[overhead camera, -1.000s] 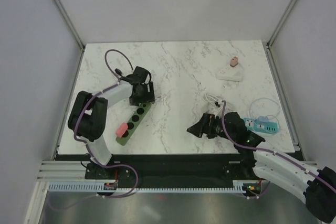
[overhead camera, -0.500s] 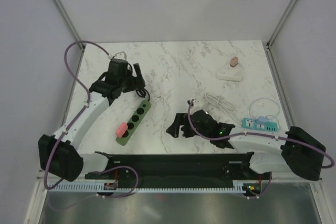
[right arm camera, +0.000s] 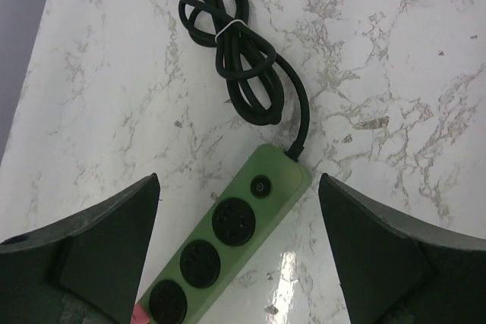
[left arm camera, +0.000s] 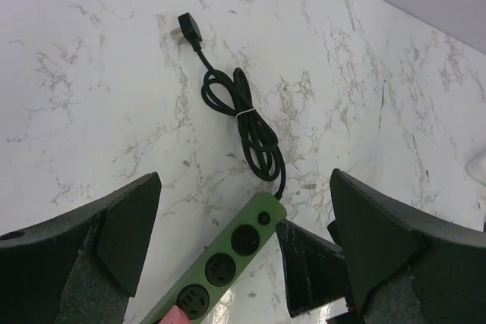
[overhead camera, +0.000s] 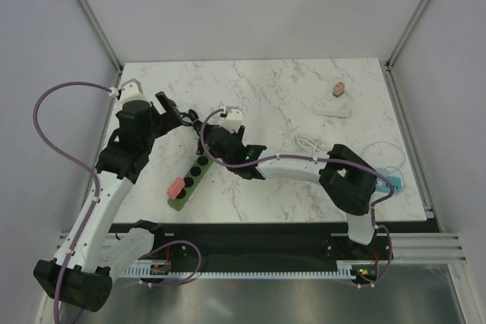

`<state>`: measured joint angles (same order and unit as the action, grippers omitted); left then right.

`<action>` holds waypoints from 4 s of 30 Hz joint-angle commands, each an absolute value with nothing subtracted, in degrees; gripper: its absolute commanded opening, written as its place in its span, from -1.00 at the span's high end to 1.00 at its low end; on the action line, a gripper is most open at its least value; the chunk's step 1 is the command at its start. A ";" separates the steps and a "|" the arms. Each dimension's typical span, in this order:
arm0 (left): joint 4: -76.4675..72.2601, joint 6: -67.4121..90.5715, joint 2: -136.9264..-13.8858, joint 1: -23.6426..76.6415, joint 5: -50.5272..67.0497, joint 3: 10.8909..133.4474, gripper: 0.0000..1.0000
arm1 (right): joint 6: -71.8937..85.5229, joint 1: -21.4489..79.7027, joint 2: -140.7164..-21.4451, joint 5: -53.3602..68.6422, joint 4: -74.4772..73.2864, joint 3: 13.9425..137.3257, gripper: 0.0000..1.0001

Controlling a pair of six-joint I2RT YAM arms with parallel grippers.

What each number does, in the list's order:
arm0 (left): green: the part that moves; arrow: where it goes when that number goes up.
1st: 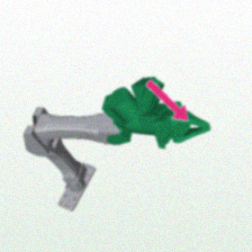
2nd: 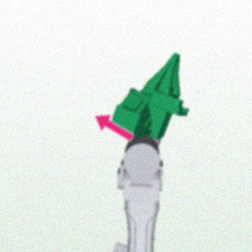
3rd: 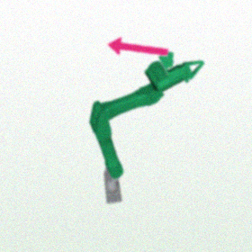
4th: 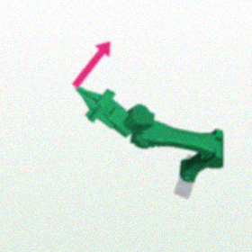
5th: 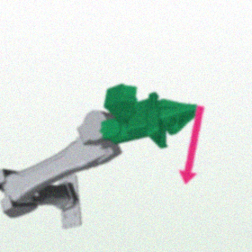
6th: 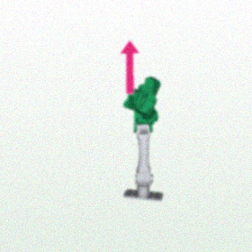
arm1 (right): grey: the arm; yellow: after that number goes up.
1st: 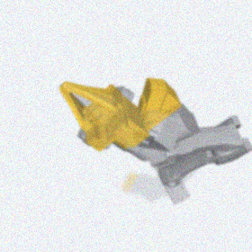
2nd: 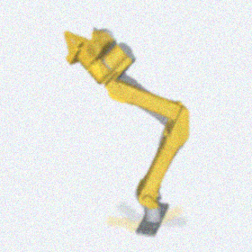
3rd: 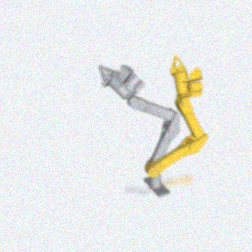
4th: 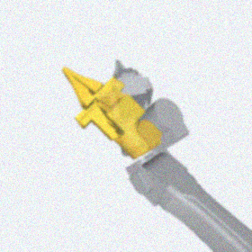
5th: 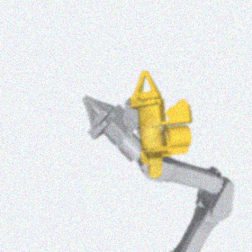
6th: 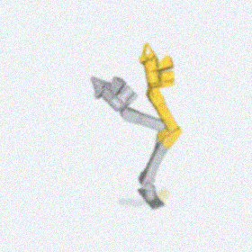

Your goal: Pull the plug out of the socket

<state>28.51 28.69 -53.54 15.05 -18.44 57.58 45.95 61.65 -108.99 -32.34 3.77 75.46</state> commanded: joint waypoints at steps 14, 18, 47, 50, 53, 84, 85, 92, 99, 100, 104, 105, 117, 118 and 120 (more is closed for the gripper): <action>23.21 32.69 -53.35 11.95 -10.20 54.15 -0.99 | 28.21 53.44 -128.05 -18.29 0.70 94.12 -0.77; 22.94 33.13 -54.14 11.95 -8.79 53.96 -0.98 | 29.44 52.21 -131.12 -16.79 0.70 96.50 -0.65; 21.97 31.73 -54.41 11.69 -7.38 53.53 -0.91 | 34.10 48.25 -133.16 -9.41 1.23 91.06 0.45; 21.45 32.08 -54.67 11.78 -6.60 53.00 -0.89 | 33.93 47.64 -131.76 -8.35 1.67 89.65 0.74; 21.36 32.08 -56.07 11.87 -5.10 53.09 -0.87 | 33.31 46.68 -129.56 -7.82 1.41 87.98 0.96; 29.44 24.35 -59.08 24.17 -2.18 51.16 -0.75 | 19.16 29.62 -103.98 -5.63 -6.68 62.58 0.70; 30.40 24.43 -58.19 24.08 -4.02 50.98 -0.78 | 19.16 29.62 -103.71 -4.58 -6.77 62.58 0.63; 39.36 27.51 -58.09 24.17 -10.54 55.10 -1.00 | 20.30 29.53 -99.85 -0.18 -6.86 61.35 -0.14; 40.25 26.28 -63.87 24.52 -9.58 56.86 -1.00 | 20.39 29.62 -91.59 -0.09 -10.19 58.98 -0.41; 40.43 26.28 -64.85 24.61 -10.28 57.30 -0.99 | 20.13 29.62 -90.10 -0.17 -10.80 58.89 -0.46; 41.39 26.37 -71.88 25.57 -12.74 61.33 -1.00 | 21.87 29.62 -87.37 8.95 -10.47 57.05 -0.88; 42.09 26.45 -74.85 26.27 -13.61 62.22 -1.00 | 25.19 29.62 -86.32 11.58 -8.98 56.17 -0.96; 42.71 31.82 -86.39 31.64 -22.32 66.97 -0.99 | 28.21 31.55 -89.21 18.02 -1.93 52.38 -0.96; 42.71 31.82 -86.66 31.64 -22.59 67.06 -1.00 | 28.21 31.99 -89.12 17.93 -1.93 52.38 -0.96; 42.54 31.38 -87.54 31.73 -22.76 67.06 -1.00 | 28.04 32.34 -89.21 17.67 -1.85 52.65 -0.96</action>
<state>42.11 29.50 -86.76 31.40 -19.33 64.73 27.81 31.53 -90.13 16.88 -4.36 51.94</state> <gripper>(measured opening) 0.995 0.982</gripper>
